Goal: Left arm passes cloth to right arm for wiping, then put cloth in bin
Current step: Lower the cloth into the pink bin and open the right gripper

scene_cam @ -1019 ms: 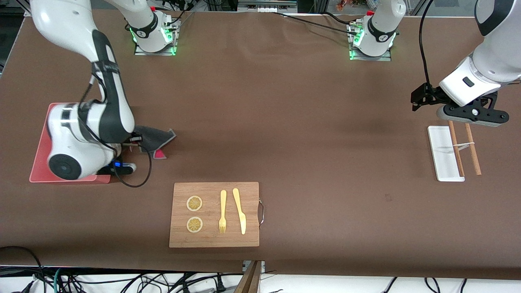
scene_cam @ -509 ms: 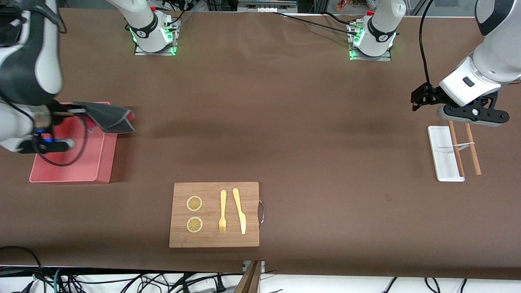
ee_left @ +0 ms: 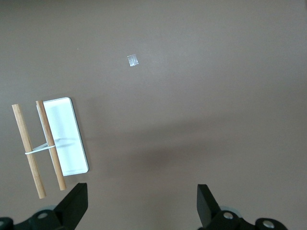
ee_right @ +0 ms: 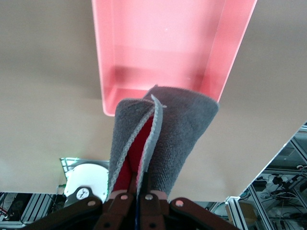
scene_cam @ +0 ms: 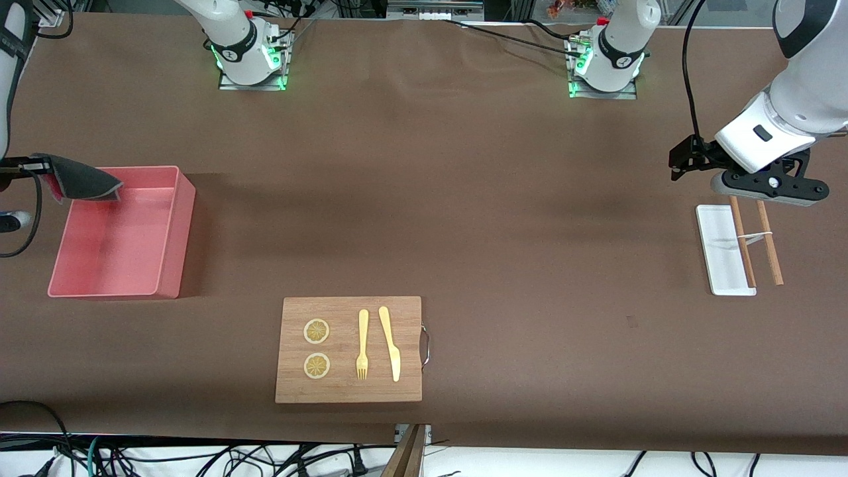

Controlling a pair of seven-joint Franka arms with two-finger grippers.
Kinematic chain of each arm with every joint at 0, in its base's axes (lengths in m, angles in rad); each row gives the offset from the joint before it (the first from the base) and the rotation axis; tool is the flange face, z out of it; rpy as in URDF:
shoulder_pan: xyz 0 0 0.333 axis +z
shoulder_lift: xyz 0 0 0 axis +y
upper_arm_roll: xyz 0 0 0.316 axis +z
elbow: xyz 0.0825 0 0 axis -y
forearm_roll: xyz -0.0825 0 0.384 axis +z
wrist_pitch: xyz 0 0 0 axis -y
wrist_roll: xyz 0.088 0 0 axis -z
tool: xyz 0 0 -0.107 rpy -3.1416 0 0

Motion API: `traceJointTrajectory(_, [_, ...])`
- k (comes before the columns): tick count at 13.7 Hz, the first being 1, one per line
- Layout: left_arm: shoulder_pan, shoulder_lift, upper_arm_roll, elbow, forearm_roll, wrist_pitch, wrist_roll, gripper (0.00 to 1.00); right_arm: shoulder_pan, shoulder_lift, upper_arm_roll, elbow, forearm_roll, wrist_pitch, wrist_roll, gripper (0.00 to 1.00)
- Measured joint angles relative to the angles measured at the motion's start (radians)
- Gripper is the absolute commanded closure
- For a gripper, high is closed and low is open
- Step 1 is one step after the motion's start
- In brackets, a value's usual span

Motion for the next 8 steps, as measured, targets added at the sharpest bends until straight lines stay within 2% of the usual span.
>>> traceJointTrajectory(5, [0.000,0.000,0.000,0.000,0.000,0.000,0.000,0.00,-0.004,0.028,-0.006,-0.214,0.000,0.246,0.000,1.00])
traceJointTrajectory(8, [0.000,0.000,0.000,0.000,0.000,0.000,0.000,0.00,-0.004,0.037,-0.006,-0.305,0.000,0.390,0.000,1.00])
